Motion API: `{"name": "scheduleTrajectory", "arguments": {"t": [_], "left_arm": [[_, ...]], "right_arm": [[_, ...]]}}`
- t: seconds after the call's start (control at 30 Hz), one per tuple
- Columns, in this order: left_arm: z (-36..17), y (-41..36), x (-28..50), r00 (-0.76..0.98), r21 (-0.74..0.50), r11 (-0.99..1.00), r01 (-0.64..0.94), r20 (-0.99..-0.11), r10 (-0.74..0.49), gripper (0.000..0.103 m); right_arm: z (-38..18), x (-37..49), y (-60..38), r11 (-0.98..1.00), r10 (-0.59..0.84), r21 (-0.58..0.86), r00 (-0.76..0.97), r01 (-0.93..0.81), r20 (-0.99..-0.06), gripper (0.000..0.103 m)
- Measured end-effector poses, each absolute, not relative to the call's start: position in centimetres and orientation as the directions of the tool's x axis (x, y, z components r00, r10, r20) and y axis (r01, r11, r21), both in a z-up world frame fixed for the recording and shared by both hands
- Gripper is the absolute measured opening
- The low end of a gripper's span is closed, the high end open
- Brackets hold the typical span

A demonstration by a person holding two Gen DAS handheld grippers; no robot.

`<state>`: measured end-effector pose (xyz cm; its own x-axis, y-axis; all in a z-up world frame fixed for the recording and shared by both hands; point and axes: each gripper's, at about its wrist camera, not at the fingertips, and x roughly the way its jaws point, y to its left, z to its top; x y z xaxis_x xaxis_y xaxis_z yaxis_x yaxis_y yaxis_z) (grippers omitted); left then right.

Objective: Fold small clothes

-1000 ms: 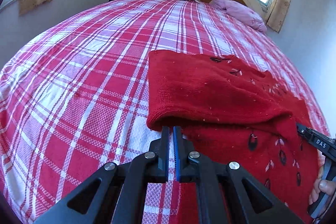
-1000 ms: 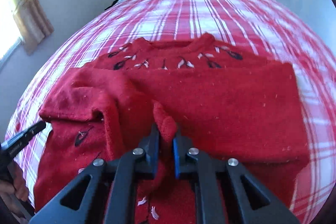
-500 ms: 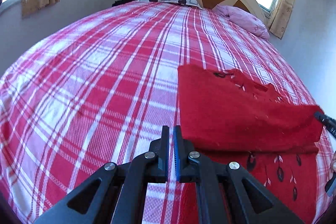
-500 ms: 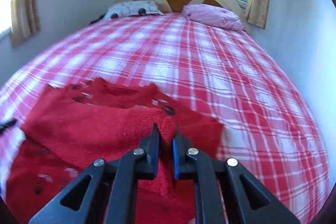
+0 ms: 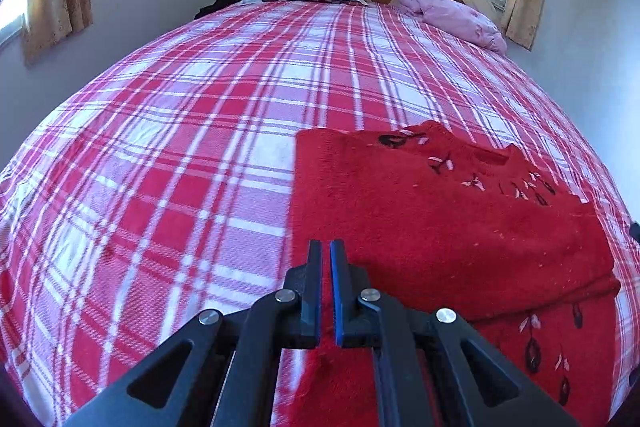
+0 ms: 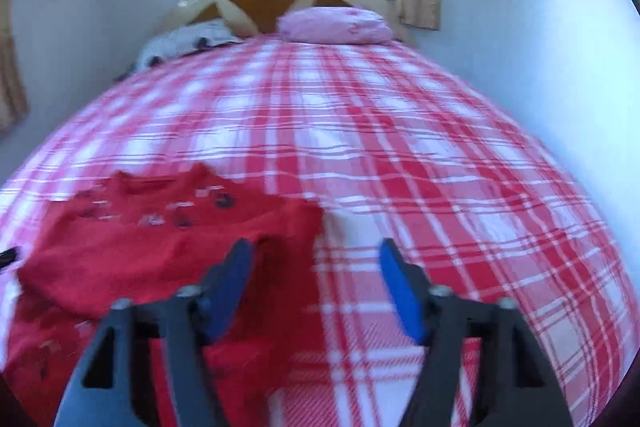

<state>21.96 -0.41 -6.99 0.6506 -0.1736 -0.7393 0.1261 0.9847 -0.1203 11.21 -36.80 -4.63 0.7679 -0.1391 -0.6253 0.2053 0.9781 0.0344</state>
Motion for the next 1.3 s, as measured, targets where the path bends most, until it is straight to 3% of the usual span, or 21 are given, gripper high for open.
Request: {"name": "scheduleTrajectory", "arguments": {"t": [0.13, 0.3, 0.4, 1.1, 1.2, 1.27, 1.3], "left_arm": [[-7.1, -3.2, 22.4, 0.645, -0.091, 0.981, 0.171, -0.742, -0.182, 0.004], [-7.8, -5.8, 23.3, 0.66, 0.025, 0.983, 0.185, -0.744, -0.105, 0.004], [-8.4, -5.5, 23.7, 0.661, 0.028, 0.985, 0.171, -0.744, -0.094, 0.004], [-9.8, -5.9, 23.8, 0.673, 0.127, 0.984, 0.127, -0.74, 0.009, 0.005], [-9.2, -6.2, 23.5, 0.635, 0.164, 0.97, 0.18, -0.772, 0.013, 0.005], [-8.1, -5.5, 22.7, 0.615, 0.106, 0.971, 0.215, -0.787, -0.05, 0.005], [-7.1, -4.6, 21.9, 0.602, 0.018, 0.971, 0.237, -0.787, -0.133, 0.005]], "right_arm": [[-5.4, 11.5, -33.9, 0.994, -0.021, 0.064, 0.742, 0.086, -0.67, 0.022], [-8.6, 14.1, -31.1, 0.999, 0.007, 0.032, 0.706, 0.022, -0.708, 0.022], [-10.4, 15.2, -31.4, 0.997, 0.004, 0.054, 0.672, 0.053, -0.741, 0.022], [-10.9, 15.1, -30.8, 0.998, -0.05, -0.004, 0.689, 0.068, -0.723, 0.032], [-10.9, 15.1, -30.8, 0.998, -0.05, -0.005, 0.689, 0.067, -0.723, 0.034], [-10.9, 15.1, -30.7, 0.998, -0.043, 0.0, 0.69, 0.062, -0.723, 0.038], [-10.8, 15.1, -30.7, 0.999, -0.031, 0.008, 0.69, 0.053, -0.723, 0.044]]}}
